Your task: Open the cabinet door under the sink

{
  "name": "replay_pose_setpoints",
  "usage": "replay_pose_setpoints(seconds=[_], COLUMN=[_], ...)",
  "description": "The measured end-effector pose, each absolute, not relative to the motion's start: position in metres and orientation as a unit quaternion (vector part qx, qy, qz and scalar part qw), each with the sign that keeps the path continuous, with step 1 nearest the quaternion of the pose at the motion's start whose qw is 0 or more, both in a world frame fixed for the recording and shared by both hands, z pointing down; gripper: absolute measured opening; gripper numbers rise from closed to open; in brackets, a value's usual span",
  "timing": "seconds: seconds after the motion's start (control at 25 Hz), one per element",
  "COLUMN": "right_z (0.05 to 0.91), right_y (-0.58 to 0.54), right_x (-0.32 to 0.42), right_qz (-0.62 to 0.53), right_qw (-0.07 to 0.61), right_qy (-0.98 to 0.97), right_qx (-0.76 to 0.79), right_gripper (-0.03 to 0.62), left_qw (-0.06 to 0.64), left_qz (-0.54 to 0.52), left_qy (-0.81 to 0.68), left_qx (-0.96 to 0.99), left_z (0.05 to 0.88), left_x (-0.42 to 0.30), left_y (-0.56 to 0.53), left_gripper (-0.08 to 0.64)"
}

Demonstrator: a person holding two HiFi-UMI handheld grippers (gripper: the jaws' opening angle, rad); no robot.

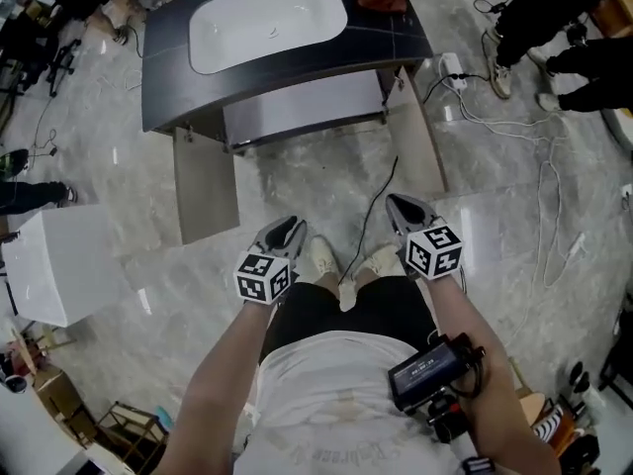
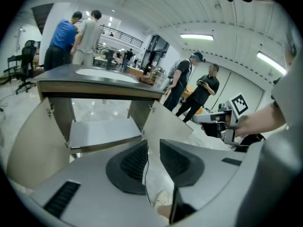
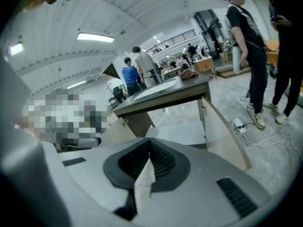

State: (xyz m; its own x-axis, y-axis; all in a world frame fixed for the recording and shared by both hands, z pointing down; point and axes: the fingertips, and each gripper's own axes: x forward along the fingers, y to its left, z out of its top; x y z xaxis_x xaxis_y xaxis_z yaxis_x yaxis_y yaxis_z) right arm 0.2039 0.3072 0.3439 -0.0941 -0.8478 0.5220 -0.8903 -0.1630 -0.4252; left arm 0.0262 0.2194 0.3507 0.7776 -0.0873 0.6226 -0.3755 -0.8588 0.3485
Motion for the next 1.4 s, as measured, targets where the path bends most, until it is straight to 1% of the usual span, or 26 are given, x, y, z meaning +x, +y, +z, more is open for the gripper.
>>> replay_pose_setpoints(seconds=[0.24, 0.52, 0.72, 0.88, 1.08, 1.4], right_z=[0.292, 0.229, 0.199, 0.187, 0.172, 0.168], right_y=[0.263, 0.234, 0.234, 0.244, 0.227, 0.239], right_x=[0.162, 0.107, 0.083, 0.080, 0.075, 0.078], right_qz=[0.315, 0.272, 0.258, 0.250, 0.231, 0.234], right_qw=[0.057, 0.062, 0.064, 0.067, 0.068, 0.072], right_qy=[-0.698, -0.748, -0.766, -0.768, -0.776, -0.764], right_qx=[0.640, 0.603, 0.585, 0.586, 0.583, 0.597], right_gripper=[0.014, 0.014, 0.014, 0.014, 0.014, 0.014], left_qw=[0.264, 0.250, 0.231, 0.220, 0.209, 0.203], left_qz=[0.249, 0.210, 0.198, 0.190, 0.182, 0.183], left_qy=[-0.196, -0.204, -0.208, -0.202, -0.201, -0.172], left_qx=[0.911, 0.923, 0.930, 0.935, 0.939, 0.946], left_z=[0.311, 0.261, 0.232, 0.220, 0.210, 0.205], left_x=[-0.023, -0.060, -0.080, -0.086, -0.089, -0.068], left_y=[0.191, 0.171, 0.164, 0.169, 0.155, 0.162], left_gripper=[0.028, 0.014, 0.011, 0.011, 0.011, 0.011])
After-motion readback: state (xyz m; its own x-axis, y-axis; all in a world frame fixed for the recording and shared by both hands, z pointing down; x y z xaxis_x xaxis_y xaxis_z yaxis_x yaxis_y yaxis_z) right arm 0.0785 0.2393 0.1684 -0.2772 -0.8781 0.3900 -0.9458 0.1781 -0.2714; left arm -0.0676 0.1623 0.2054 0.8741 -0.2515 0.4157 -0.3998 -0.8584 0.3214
